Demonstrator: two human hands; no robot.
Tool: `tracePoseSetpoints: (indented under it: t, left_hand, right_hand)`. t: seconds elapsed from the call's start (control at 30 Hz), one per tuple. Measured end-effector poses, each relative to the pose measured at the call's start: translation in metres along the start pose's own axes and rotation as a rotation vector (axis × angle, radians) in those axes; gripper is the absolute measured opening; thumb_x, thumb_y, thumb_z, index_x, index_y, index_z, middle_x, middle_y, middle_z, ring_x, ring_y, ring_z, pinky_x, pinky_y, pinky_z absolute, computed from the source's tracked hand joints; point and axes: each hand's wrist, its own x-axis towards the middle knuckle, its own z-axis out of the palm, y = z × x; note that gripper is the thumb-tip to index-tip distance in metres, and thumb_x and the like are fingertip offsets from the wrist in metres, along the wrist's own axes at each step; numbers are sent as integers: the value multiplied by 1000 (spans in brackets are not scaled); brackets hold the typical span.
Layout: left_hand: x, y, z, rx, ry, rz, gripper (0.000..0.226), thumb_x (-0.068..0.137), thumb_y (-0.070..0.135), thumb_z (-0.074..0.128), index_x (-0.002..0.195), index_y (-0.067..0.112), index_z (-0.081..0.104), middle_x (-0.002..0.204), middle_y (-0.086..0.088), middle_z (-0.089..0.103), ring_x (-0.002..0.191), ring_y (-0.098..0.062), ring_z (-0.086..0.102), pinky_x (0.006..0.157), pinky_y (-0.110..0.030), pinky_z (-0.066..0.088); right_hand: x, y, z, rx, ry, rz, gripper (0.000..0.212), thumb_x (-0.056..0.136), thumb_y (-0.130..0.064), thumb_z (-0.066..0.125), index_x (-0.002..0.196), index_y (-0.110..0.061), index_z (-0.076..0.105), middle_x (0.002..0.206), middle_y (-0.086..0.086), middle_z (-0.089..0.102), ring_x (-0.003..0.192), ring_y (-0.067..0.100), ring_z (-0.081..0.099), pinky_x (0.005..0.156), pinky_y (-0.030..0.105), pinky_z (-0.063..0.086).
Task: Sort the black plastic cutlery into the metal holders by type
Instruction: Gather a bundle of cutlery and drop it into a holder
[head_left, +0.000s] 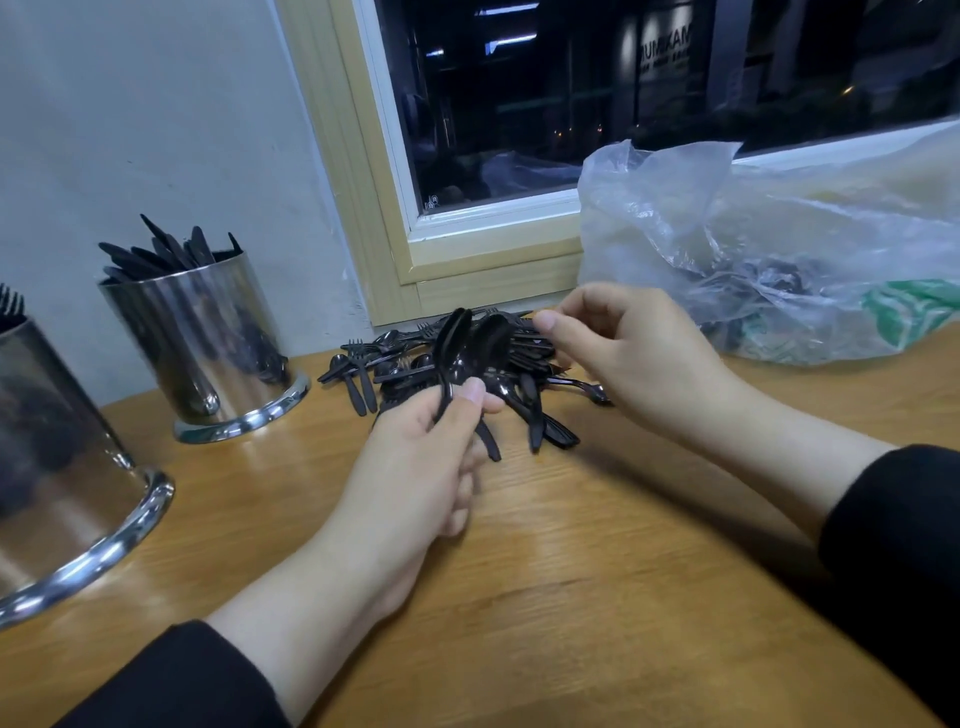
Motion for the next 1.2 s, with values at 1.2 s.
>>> tracePoseSetpoints:
  t: [1.2]
  left_hand:
    - [11,3,-20,373,173,240,31,104,36,54,82,15,63,50,13,47,47,-7,42,52,-29,35]
  right_hand:
    - [-8,12,18,-103,36,-97,21,97,-47,55,95,-28,65,82,-15,65,80,4,61,70,24,44]
